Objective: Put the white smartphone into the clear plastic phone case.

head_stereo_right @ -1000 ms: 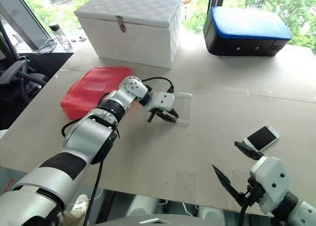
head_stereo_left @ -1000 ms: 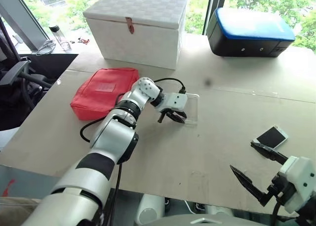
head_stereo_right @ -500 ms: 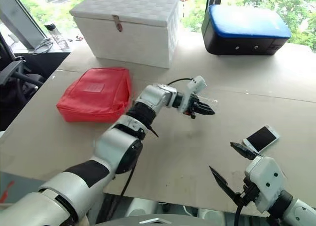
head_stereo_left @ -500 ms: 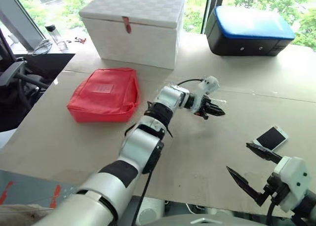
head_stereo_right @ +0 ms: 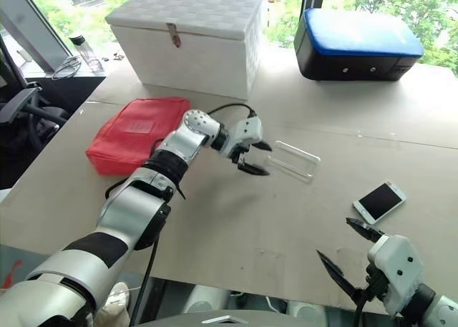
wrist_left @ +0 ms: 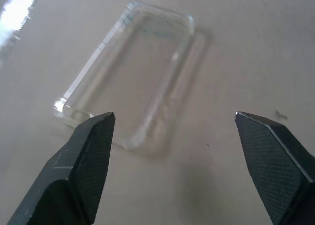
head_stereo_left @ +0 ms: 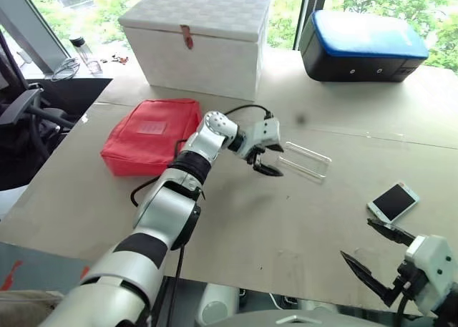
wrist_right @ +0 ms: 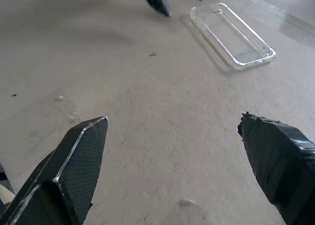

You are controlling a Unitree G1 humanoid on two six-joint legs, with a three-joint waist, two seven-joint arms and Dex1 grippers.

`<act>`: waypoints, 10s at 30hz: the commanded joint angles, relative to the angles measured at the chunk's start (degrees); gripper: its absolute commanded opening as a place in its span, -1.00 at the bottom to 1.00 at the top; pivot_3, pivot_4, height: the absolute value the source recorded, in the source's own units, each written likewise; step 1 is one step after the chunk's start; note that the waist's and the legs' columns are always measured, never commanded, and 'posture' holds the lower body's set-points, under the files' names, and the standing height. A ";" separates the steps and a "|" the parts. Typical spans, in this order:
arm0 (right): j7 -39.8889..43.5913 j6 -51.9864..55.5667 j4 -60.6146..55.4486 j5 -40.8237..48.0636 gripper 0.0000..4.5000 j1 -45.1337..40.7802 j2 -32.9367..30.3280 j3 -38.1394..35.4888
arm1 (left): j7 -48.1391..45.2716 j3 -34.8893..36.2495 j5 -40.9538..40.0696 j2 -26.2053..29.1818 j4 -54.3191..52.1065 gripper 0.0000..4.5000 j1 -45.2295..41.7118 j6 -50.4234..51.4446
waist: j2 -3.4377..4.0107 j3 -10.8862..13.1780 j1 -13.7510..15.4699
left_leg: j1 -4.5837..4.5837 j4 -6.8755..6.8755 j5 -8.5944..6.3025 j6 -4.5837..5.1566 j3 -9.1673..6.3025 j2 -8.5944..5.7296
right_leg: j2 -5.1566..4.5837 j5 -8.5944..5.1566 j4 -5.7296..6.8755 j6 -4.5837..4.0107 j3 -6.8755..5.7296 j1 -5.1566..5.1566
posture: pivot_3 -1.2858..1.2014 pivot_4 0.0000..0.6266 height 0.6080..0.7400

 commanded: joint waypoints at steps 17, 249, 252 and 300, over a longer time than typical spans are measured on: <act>4.01 -4.96 -1.19 0.42 1.00 7.09 6.52 -8.77 | 0.15 3.93 1.35 -3.71 6.68 -0.97 -3.03 -1.45 | -0.01 -0.07 -0.72 | 0.07 0.00 -0.08 0.12 0.06 -0.02 | -0.04 0.03 0.03 0.11 0.02 0.00 | 0.03 -0.52 1.00; 30.23 20.06 28.81 -23.28 0.25 -75.06 -24.86 45.46 | 28.20 17.27 -31.94 21.60 -86.72 0.70 56.97 26.45 | 0.21 -0.03 -2.21 | 0.33 -0.41 0.06 -0.68 0.01 -0.12 | -0.29 0.22 -0.18 0.16 -0.10 -0.28 | 0.03 -0.52 1.00; 30.46 19.97 28.90 -23.76 0.25 -74.90 -24.83 45.41 | 28.89 17.01 -32.18 21.63 -87.41 0.70 56.18 27.38 | 0.21 -0.03 -2.21 | 0.34 -0.41 0.06 -0.68 0.01 -0.12 | -0.29 0.22 -0.18 0.16 -0.10 -0.27 | 0.03 -0.52 1.00; 26.90 20.84 27.71 -9.78 -0.94 -70.87 -18.65 30.97 | 27.84 16.85 -31.48 23.40 -84.57 0.70 55.25 26.98 | 0.32 0.08 -2.06 | 0.34 -0.24 -0.06 -0.54 -0.04 -0.09 | -0.26 0.24 -0.11 0.12 -0.14 -0.17 | 0.03 -0.52 1.00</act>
